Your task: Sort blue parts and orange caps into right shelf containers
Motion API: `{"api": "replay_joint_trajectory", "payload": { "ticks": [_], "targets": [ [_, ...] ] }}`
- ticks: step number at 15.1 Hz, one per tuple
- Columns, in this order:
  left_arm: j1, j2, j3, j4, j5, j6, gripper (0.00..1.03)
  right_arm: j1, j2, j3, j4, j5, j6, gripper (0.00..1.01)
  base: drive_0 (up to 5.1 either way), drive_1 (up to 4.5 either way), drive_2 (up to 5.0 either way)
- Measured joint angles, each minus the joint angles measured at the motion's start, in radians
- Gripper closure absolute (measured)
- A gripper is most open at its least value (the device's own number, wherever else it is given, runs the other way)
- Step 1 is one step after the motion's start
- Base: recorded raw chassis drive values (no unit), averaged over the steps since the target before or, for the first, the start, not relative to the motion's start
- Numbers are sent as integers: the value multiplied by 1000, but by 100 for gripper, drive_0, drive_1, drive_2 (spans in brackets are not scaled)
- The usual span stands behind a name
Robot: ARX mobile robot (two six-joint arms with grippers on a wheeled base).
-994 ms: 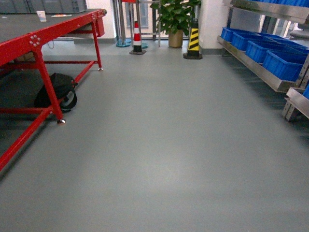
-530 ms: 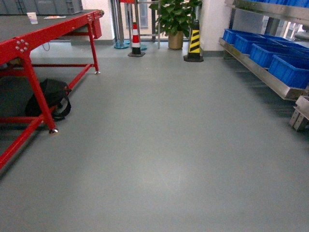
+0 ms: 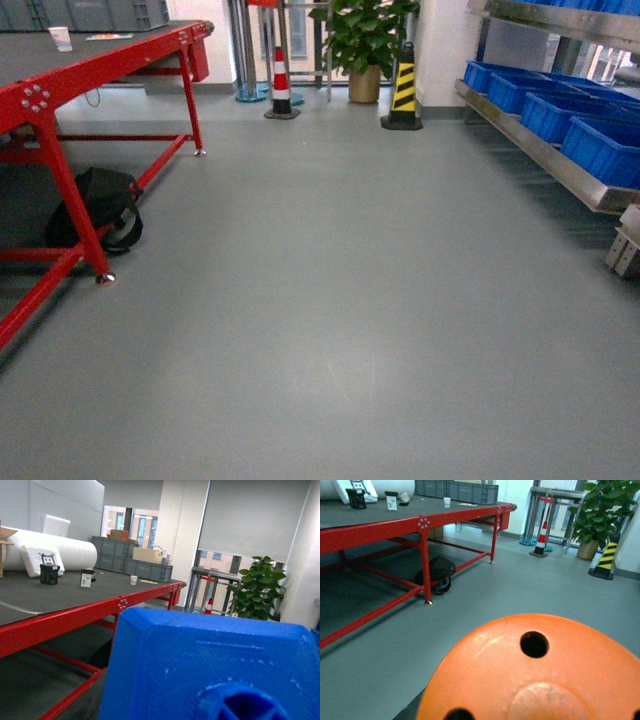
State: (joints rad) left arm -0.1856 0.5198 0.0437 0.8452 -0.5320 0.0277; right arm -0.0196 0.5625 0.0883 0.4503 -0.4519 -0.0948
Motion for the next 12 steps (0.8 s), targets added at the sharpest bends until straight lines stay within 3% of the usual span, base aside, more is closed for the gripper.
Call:
{"api": "replay_joint_trajectory", "payload": {
  "ticks": [12],
  "targets": [
    [0,-2,0,0,0,0,57,0,-2,0,6,1,0,59,4,427,-418]
  ]
}}
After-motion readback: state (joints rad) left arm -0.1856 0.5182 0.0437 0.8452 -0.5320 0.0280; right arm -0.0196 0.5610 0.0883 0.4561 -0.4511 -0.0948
